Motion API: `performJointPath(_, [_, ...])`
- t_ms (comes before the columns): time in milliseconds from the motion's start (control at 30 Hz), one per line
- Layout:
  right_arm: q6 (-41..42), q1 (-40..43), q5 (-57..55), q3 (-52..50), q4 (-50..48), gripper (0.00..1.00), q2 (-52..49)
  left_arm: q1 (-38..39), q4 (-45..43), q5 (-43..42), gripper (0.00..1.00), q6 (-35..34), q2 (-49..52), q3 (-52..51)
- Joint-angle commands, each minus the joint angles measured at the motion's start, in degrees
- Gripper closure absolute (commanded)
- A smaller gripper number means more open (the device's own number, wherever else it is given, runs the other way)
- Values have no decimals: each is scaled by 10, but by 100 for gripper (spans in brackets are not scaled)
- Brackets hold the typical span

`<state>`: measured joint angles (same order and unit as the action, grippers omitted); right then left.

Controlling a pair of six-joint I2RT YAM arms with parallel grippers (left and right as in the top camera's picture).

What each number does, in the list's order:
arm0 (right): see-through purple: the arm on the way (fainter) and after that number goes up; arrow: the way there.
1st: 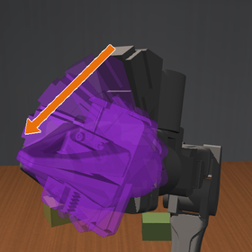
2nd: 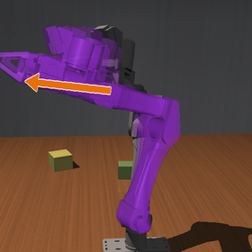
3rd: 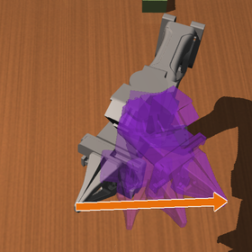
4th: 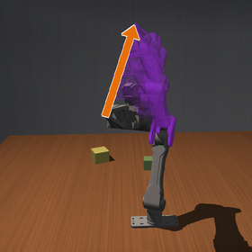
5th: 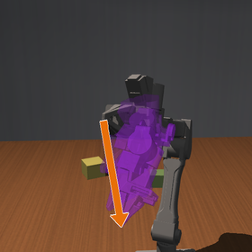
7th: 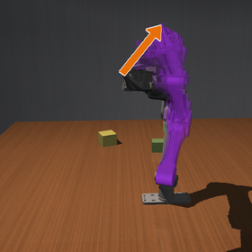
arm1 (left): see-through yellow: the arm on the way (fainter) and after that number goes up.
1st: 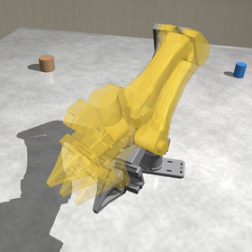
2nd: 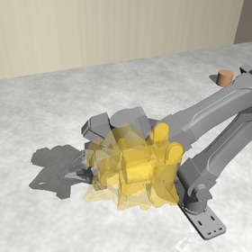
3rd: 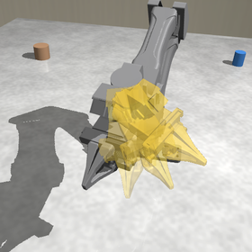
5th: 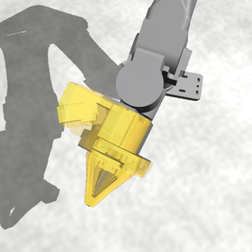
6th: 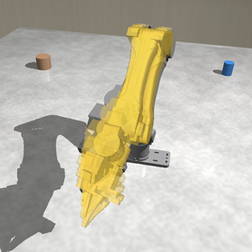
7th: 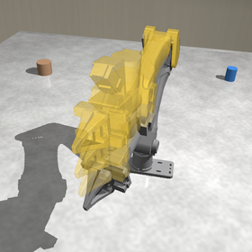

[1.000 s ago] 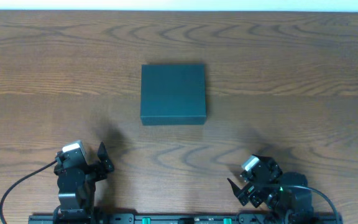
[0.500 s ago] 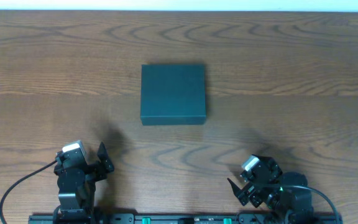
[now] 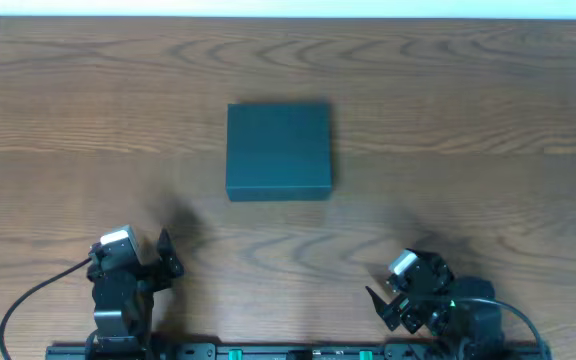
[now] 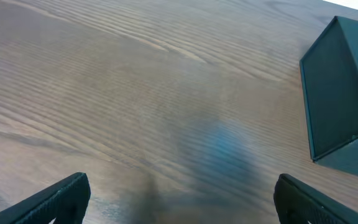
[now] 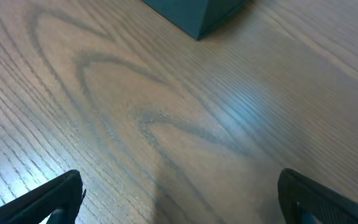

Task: Pack container

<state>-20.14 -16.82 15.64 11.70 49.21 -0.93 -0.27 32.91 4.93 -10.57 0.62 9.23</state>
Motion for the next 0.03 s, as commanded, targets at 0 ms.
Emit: performJointPath(0, [-5,-1,7,-5,0,1,6,-2,-2,8,5,-6,-4,-6])
